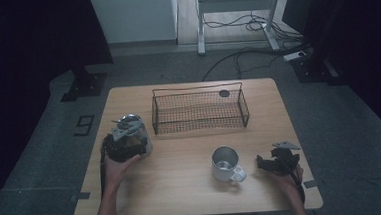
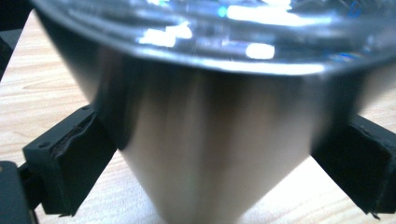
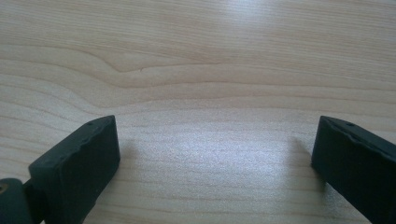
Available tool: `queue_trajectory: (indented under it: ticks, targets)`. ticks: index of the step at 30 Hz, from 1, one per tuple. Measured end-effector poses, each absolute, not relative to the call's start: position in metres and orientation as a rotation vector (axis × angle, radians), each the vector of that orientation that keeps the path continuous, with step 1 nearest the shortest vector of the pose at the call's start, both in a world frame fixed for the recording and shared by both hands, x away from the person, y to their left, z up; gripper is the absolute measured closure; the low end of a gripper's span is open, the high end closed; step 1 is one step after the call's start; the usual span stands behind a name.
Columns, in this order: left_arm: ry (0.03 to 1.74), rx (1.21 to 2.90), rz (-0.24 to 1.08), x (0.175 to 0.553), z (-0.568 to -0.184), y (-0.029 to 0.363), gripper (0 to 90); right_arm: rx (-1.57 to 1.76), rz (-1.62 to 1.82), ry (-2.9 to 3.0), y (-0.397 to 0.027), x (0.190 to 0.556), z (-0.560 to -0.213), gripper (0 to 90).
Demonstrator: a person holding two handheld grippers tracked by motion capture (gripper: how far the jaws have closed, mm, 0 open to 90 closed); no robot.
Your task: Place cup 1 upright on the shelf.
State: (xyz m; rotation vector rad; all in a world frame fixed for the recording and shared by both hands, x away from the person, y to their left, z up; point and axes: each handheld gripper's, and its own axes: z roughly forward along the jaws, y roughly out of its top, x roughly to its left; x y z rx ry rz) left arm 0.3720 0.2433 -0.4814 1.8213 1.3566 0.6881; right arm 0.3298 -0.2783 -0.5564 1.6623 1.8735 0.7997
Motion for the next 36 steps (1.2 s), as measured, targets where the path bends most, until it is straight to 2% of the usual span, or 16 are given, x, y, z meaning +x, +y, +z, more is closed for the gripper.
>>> queue_trajectory:
  ticks: [12, 36]
  targets:
    - [1.336, 1.792, 0.740, 0.384, -0.488, 0.238, 1.8, 1.662, 0.800, 1.874, -0.278, 0.330, -0.556, 0.9]
    - [1.329, 1.777, 0.730, 0.386, -0.489, 0.239, 4.1, 1.665, 0.798, 1.869, -0.278, 0.330, -0.556, 1.1]
